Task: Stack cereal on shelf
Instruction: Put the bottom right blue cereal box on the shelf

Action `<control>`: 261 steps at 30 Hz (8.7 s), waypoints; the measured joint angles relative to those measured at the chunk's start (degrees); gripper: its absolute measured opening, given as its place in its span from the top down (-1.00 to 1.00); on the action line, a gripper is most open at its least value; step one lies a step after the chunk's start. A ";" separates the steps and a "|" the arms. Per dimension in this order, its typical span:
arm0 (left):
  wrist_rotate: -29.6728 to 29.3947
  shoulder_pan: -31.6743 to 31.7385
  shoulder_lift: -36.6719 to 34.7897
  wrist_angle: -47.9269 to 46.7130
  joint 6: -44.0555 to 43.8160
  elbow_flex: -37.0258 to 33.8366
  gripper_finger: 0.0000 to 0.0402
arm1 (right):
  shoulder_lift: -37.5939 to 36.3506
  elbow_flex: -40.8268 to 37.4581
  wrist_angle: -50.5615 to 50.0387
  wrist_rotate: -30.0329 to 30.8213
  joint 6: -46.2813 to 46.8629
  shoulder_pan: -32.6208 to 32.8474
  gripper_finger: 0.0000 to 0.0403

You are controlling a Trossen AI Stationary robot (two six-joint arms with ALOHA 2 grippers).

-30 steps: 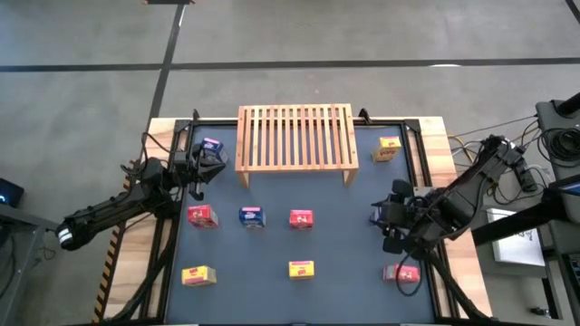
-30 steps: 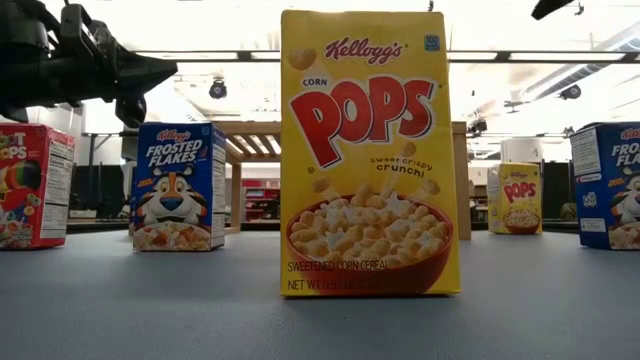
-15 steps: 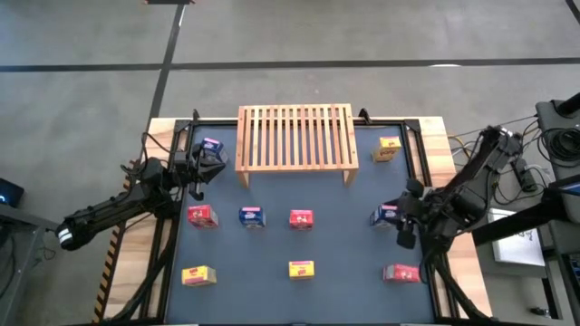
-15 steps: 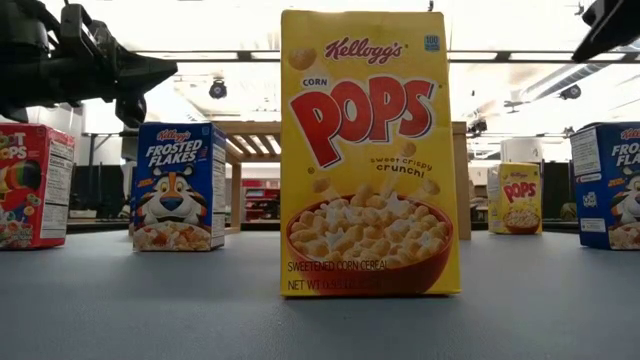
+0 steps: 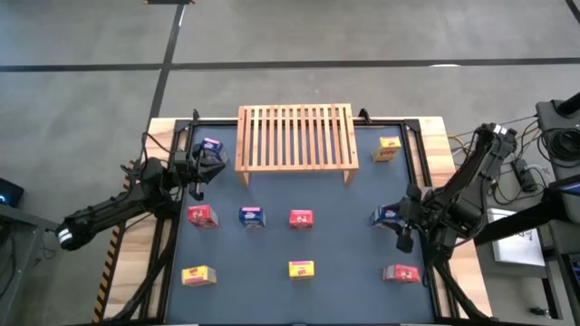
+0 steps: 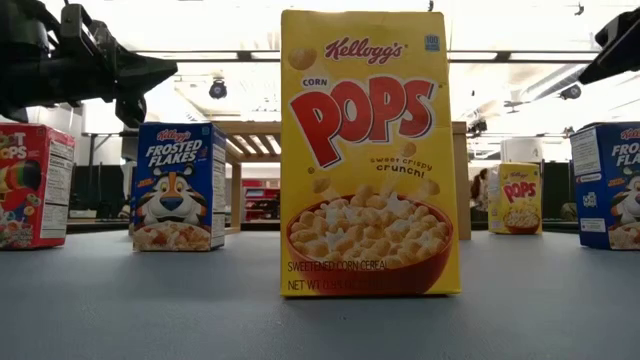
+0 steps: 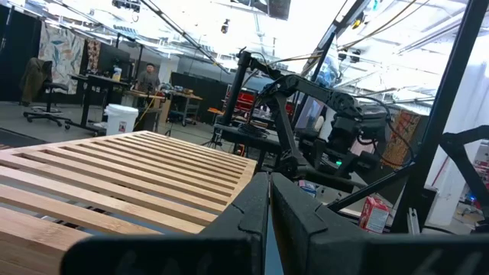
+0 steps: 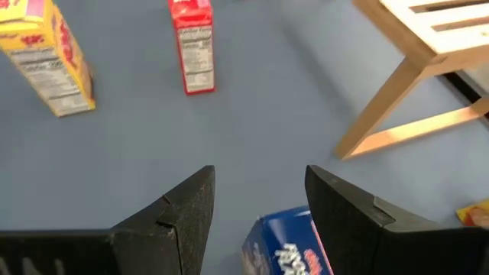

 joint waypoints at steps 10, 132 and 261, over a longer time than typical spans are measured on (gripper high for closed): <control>-0.01 0.00 0.00 0.00 0.00 0.00 1.00 | -3.59 1.46 -2.56 -3.38 1.46 -0.07 0.04; 0.01 0.00 0.02 0.00 0.00 0.01 1.00 | -1.86 -7.19 2.03 -32.78 -22.12 -23.63 0.04; 0.01 0.00 0.02 0.00 0.00 0.02 1.00 | 19.69 23.29 47.64 -57.24 -82.58 -82.79 0.11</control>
